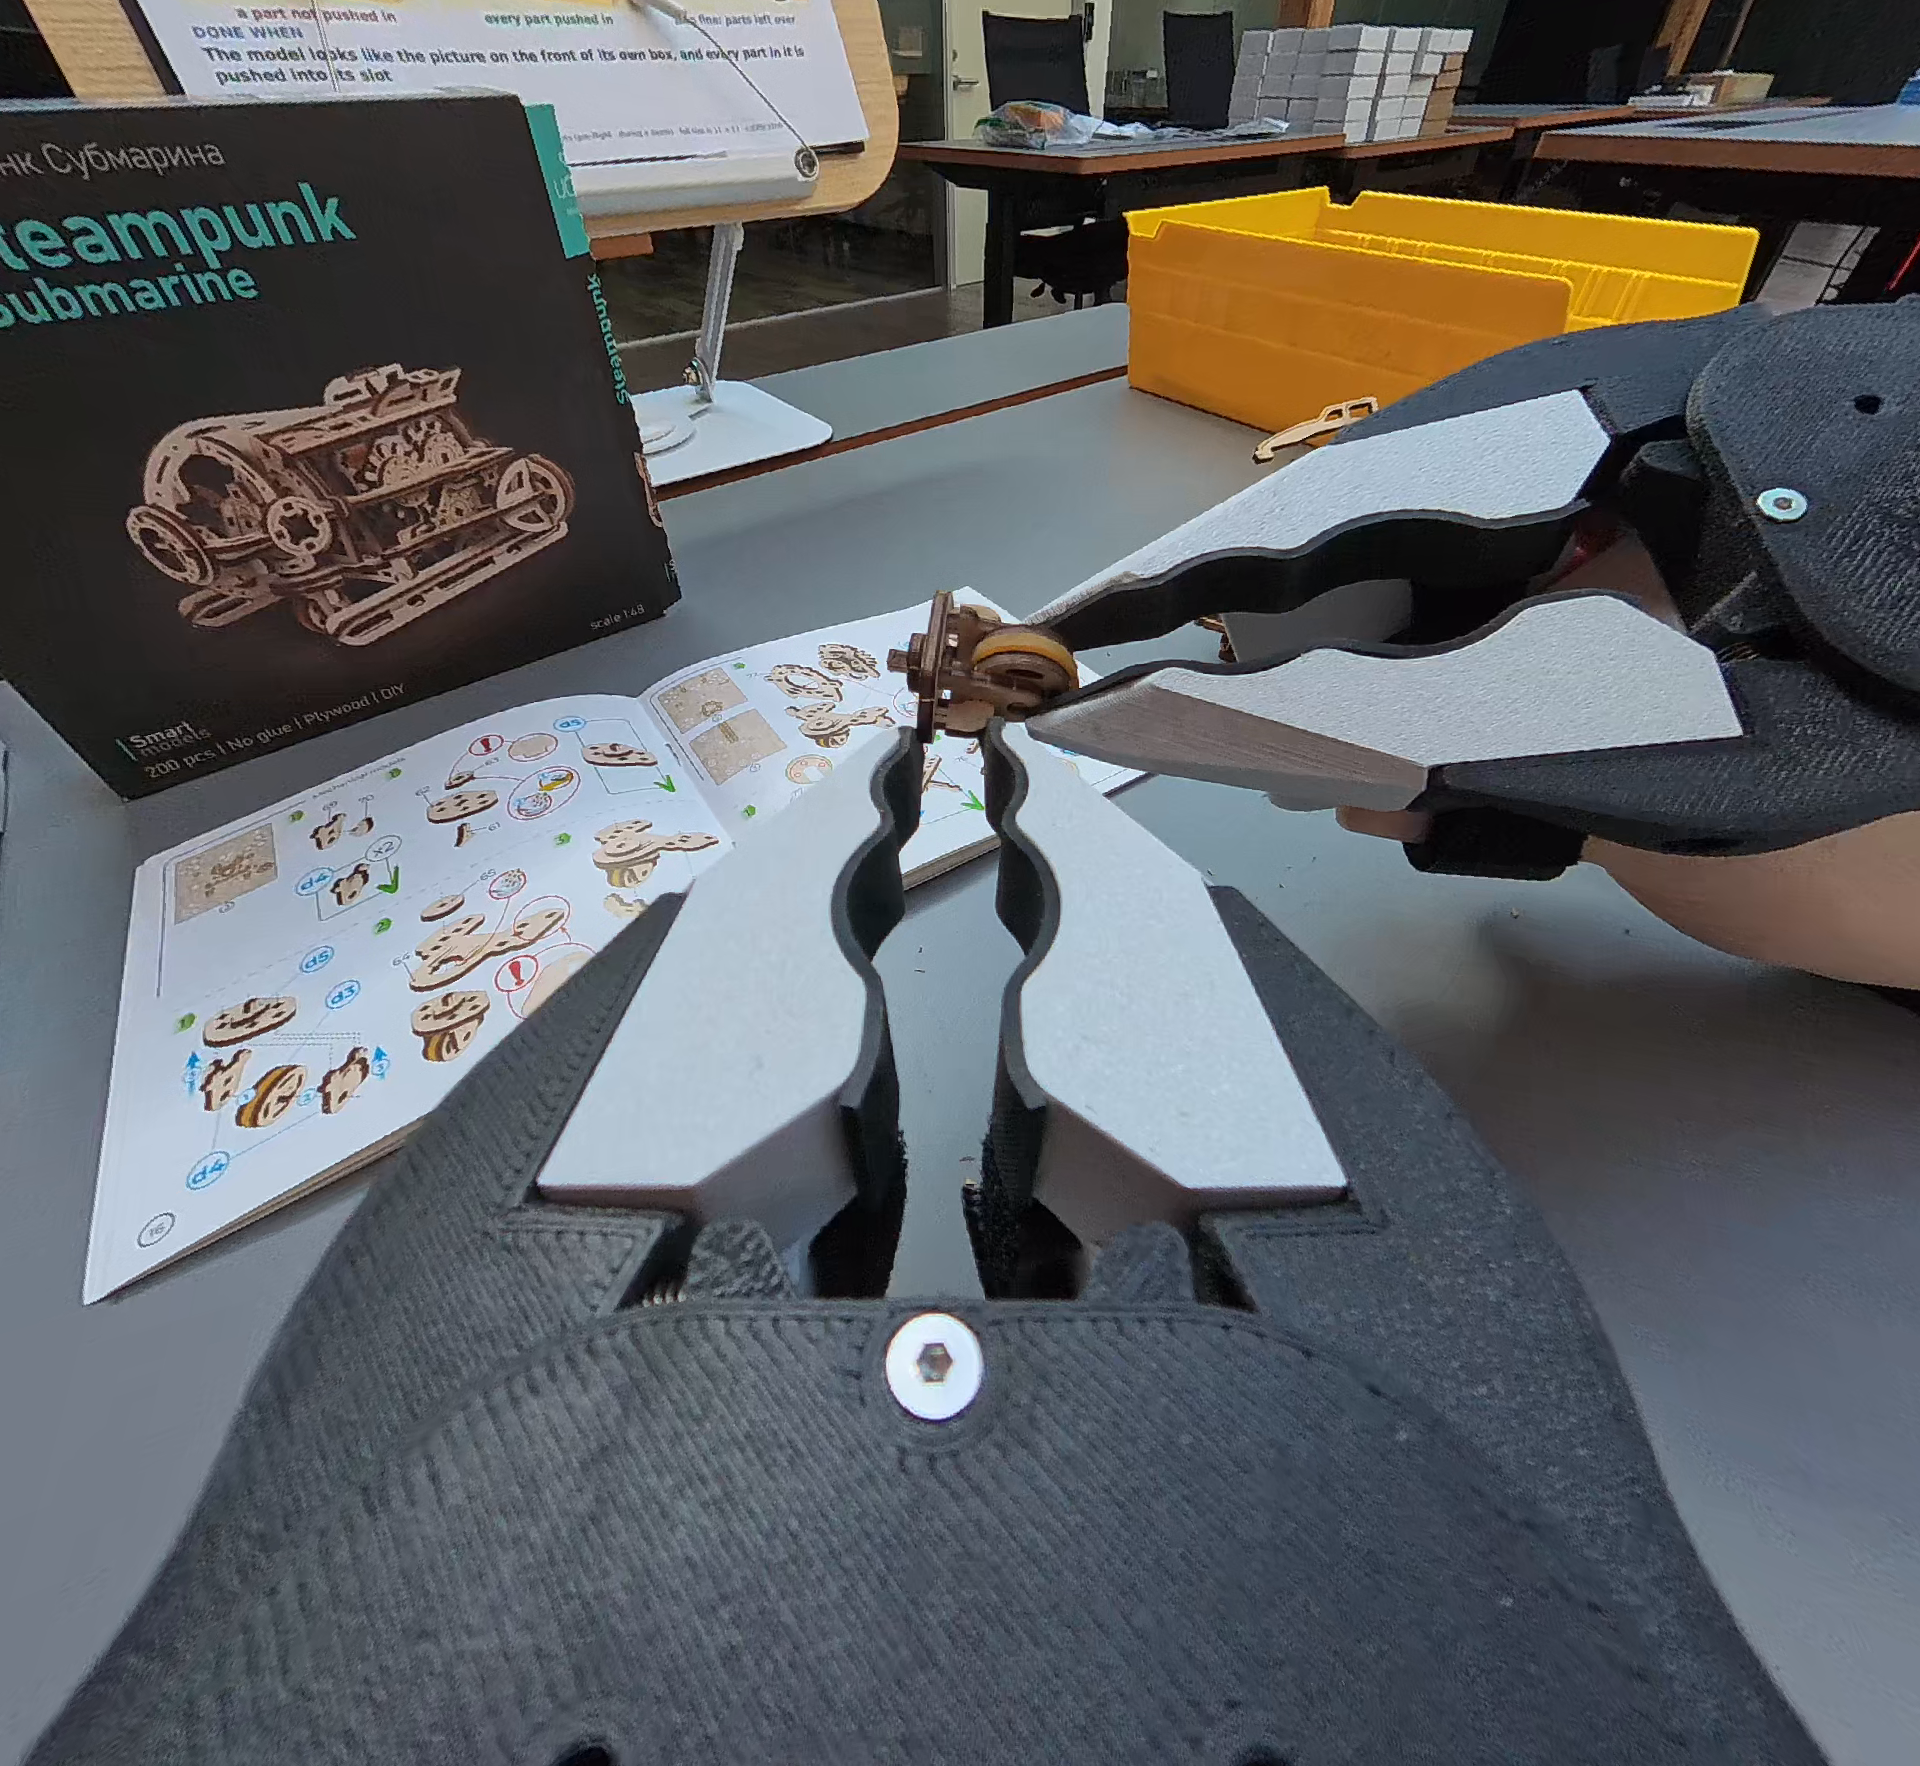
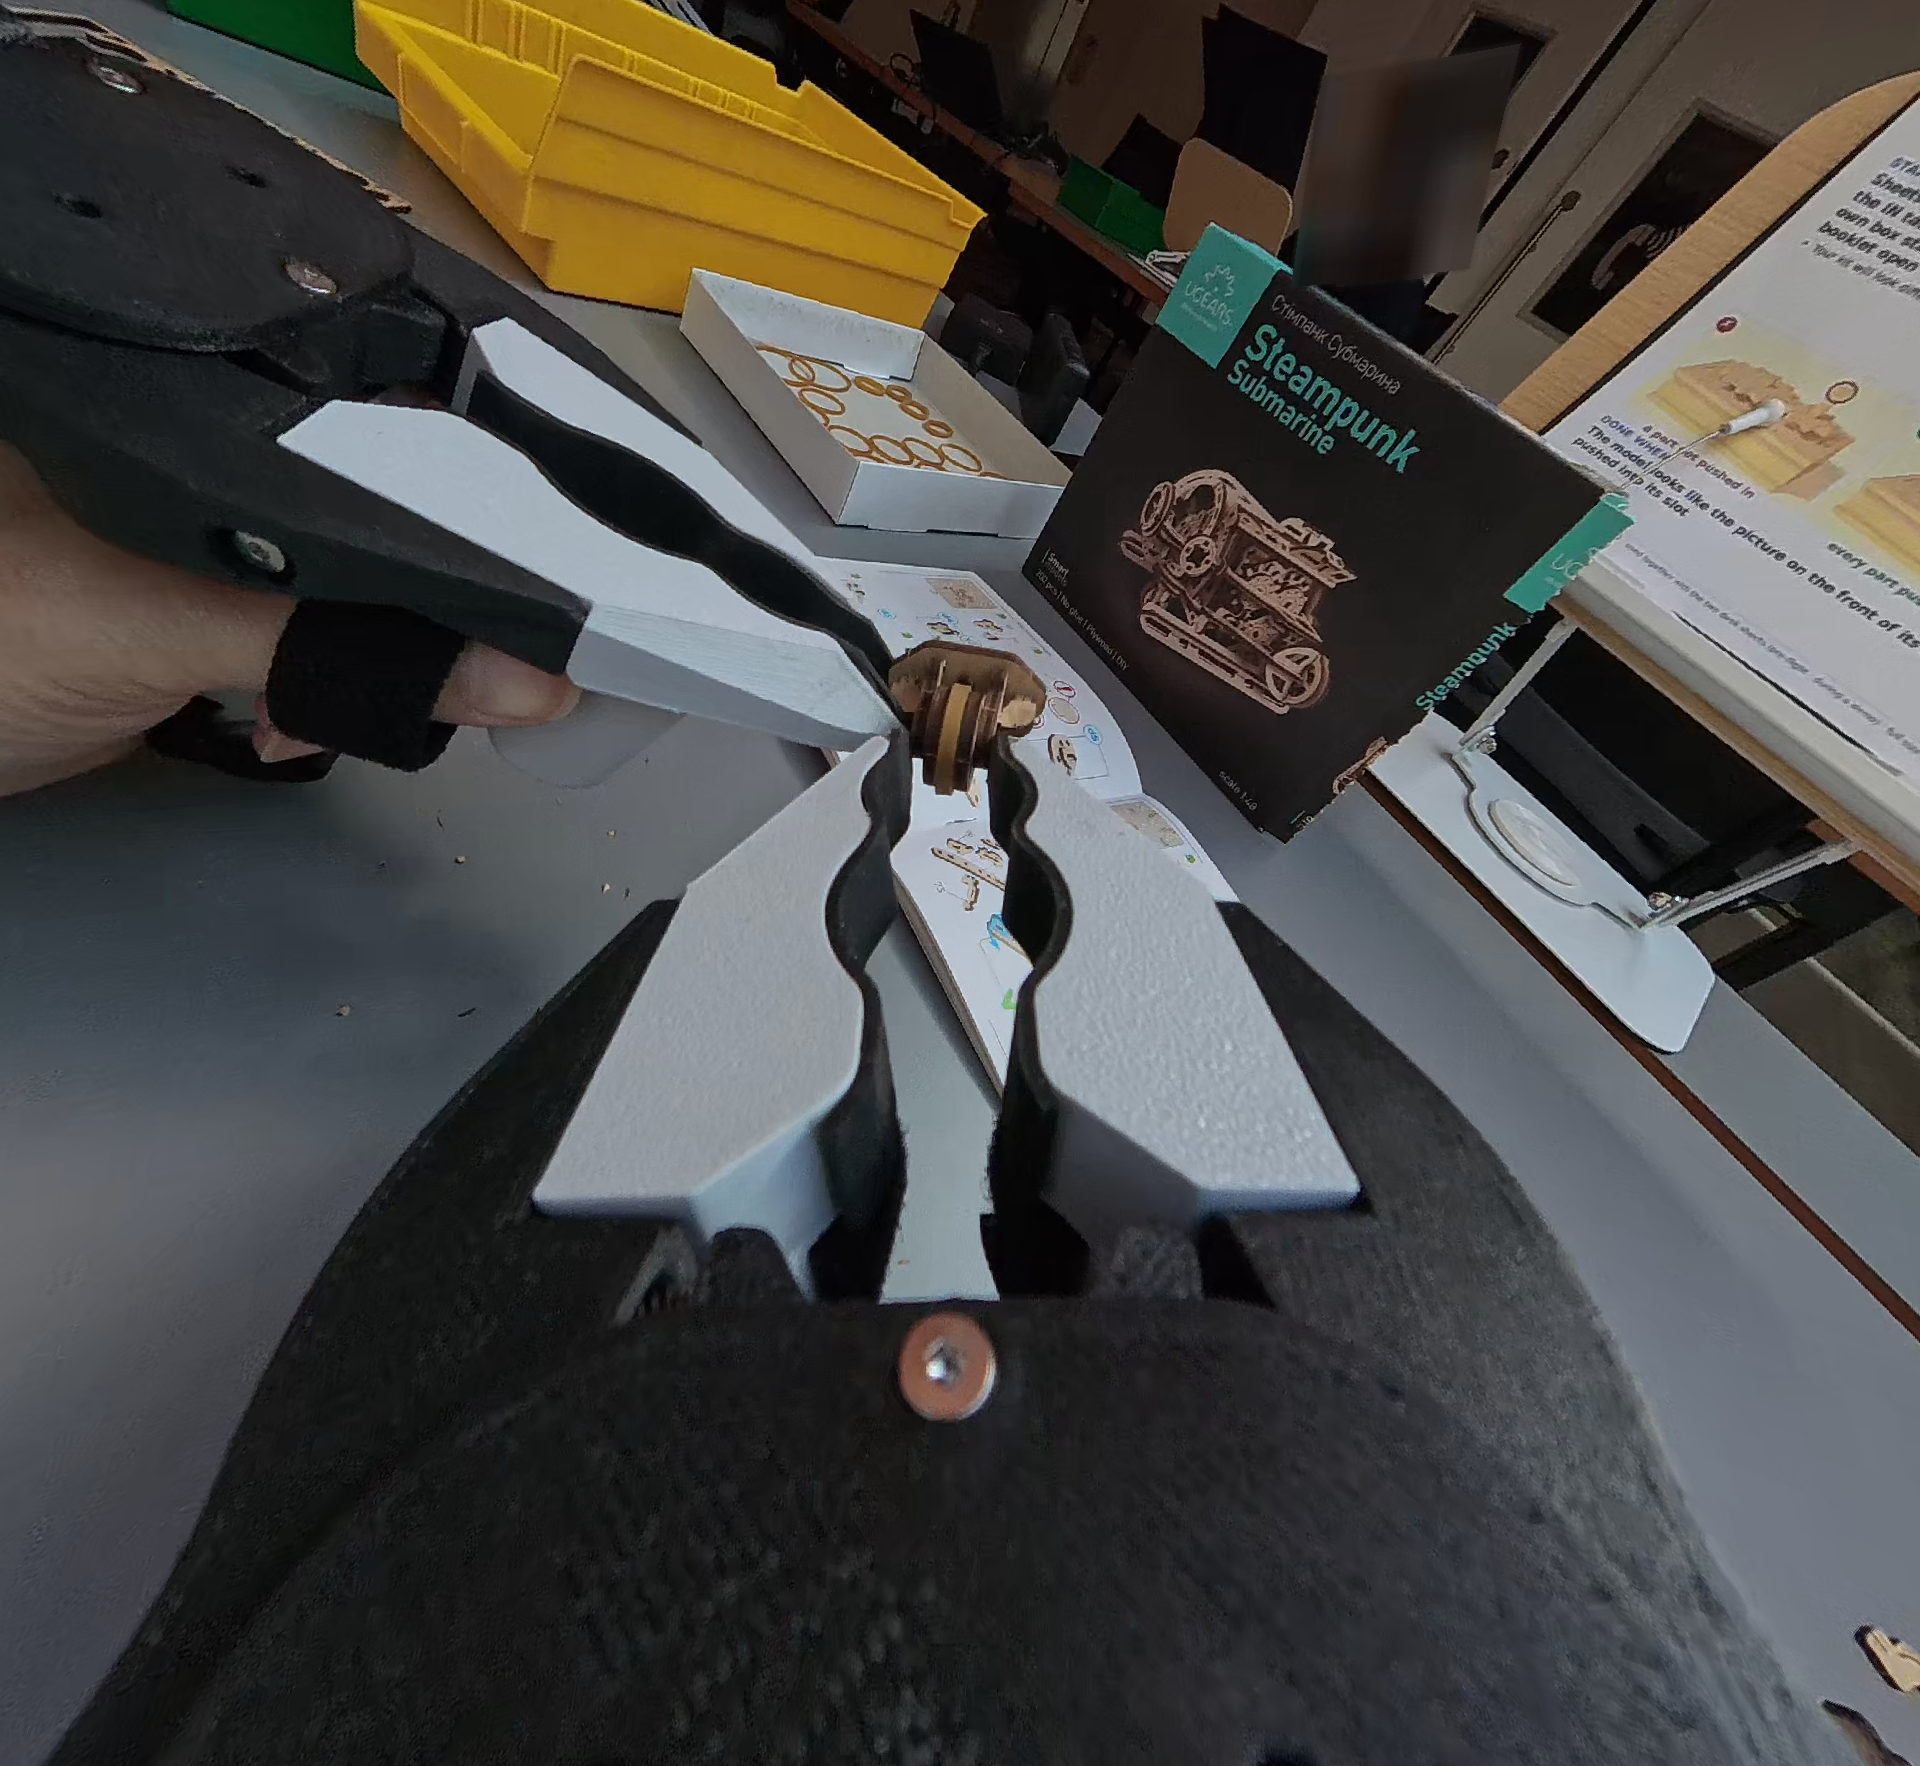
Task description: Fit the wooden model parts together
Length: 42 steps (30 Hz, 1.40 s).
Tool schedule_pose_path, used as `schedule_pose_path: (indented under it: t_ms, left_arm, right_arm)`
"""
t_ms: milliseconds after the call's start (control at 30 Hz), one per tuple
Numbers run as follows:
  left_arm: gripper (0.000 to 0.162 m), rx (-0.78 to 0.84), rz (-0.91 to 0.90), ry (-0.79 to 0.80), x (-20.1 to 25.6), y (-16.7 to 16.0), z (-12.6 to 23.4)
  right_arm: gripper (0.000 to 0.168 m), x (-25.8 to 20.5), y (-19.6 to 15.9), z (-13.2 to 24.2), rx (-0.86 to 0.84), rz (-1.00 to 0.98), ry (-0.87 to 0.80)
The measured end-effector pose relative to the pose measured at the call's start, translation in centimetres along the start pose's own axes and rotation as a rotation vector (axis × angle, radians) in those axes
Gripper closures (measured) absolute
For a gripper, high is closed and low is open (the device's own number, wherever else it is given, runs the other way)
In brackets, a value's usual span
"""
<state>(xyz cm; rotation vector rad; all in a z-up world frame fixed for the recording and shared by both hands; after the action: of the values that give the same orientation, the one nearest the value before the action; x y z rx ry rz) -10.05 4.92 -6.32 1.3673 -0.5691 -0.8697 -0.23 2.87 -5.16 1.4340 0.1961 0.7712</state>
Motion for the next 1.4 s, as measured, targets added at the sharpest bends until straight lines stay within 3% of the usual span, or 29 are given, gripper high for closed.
schedule_pose_path:
  t_ms: [300, 400, 467, 633, 833, 1400]
  left_arm:
    - [0.150, 0.001, -0.032, -0.001, 0.0, 0.0, -0.3]
    - [0.139, -0.008, -0.102, 0.064, -0.1, 0.1, -0.3]
    - [0.147, -0.019, -0.159, 0.055, 0.4, 0.0, -0.4]
    - [0.141, -0.019, -0.236, 0.104, 0.5, 0.2, -0.1]
    - [0.150, -0.042, -0.331, 0.102, 1.1, 0.0, -0.3]
    - [0.152, -0.086, -0.286, 0.057, 0.9, -0.6, -0.2]
  right_arm:
    - [0.154, 0.7, -0.3, -0.1, -0.011, -0.059, 0.037]
    - [0.154, 0.7, -0.3, -0.1, -0.014, -0.040, 0.033]
    - [0.154, 0.7, -0.4, -0.1, -0.020, -0.045, 0.037]
    - [0.154, 0.8, -0.6, 0.0, -0.034, -0.082, 0.060]
    - [0.155, 0.9, -1.0, -0.1, -0.058, -0.138, 0.094]
    - [0.155, 0.7, -1.6, -0.4, -0.095, -0.206, 0.117]
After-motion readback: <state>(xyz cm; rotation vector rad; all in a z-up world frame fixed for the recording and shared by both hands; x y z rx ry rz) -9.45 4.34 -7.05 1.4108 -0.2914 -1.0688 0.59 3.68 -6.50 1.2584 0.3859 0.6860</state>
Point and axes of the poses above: each gripper's, where its closed fingertips meet, z back along the fingers, y out of its top, x = y × z across the jaws, the point moved 7 cm from there along z, back along the fingers, and after that the axes turned 7 degrees about -z, right-handed, at the moved point
